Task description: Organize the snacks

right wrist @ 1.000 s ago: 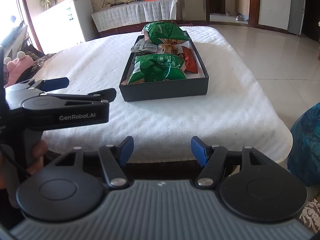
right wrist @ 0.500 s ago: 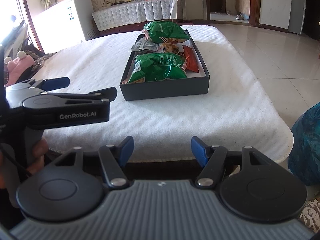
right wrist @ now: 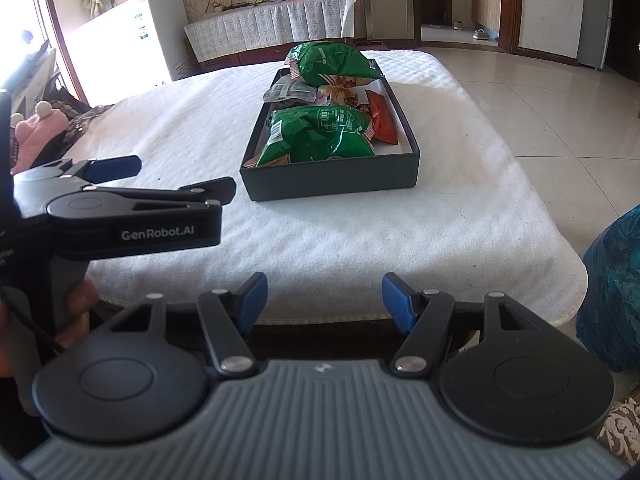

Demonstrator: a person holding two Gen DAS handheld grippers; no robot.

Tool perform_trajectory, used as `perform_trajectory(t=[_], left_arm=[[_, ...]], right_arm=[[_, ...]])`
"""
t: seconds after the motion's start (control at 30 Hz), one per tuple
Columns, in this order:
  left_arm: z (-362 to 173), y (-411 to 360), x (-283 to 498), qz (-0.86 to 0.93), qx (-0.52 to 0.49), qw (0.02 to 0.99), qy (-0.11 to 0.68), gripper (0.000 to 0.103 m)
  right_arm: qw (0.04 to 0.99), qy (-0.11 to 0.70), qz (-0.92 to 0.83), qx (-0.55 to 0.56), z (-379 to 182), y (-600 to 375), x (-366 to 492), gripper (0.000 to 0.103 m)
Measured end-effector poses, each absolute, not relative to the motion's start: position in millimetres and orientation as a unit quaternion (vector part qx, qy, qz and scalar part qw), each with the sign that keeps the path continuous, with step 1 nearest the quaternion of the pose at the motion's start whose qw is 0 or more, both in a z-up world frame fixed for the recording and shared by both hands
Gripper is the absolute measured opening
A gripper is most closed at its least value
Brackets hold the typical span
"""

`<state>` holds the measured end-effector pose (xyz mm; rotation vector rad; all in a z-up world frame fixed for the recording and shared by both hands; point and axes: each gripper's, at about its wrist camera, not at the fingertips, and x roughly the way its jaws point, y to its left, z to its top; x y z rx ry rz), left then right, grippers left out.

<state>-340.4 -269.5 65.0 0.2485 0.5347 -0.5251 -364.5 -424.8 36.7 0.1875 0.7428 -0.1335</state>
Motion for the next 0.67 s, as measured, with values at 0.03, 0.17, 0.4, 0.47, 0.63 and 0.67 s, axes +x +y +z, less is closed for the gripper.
perform_trajectory(t=[0.03,0.17,0.4,0.47,0.63,0.67], left_arm=[[65.1,-269.4,-340.3,-0.256,0.121,0.923,0.261,0.103],[64.7,-269.6,-340.4,-0.256,0.121,0.923,0.261,0.103],[64.0,-269.7,-340.6,-0.256,0.121,0.922,0.262,0.103],[63.9,-269.4,-340.6,-0.257,0.12,0.922,0.262,0.103],[64.7,-267.5,-342.2,-0.262,0.115,0.924,0.255,0.103],[64.9,-267.6,-341.9,-0.263,0.114,0.923,0.257,0.103]], right_arm=[[0.925,0.362,-0.065,0.091,36.7,-424.8,-364.5,0.066],[0.925,0.362,-0.065,0.091,36.7,-424.8,-364.5,0.066],[0.925,0.362,-0.065,0.091,36.8,-424.7,-364.4,0.066],[0.925,0.362,-0.065,0.091,36.9,-424.8,-364.4,0.066],[0.925,0.362,-0.065,0.091,37.0,-424.8,-364.5,0.066],[0.925,0.362,-0.065,0.091,37.0,-424.8,-364.6,0.066]])
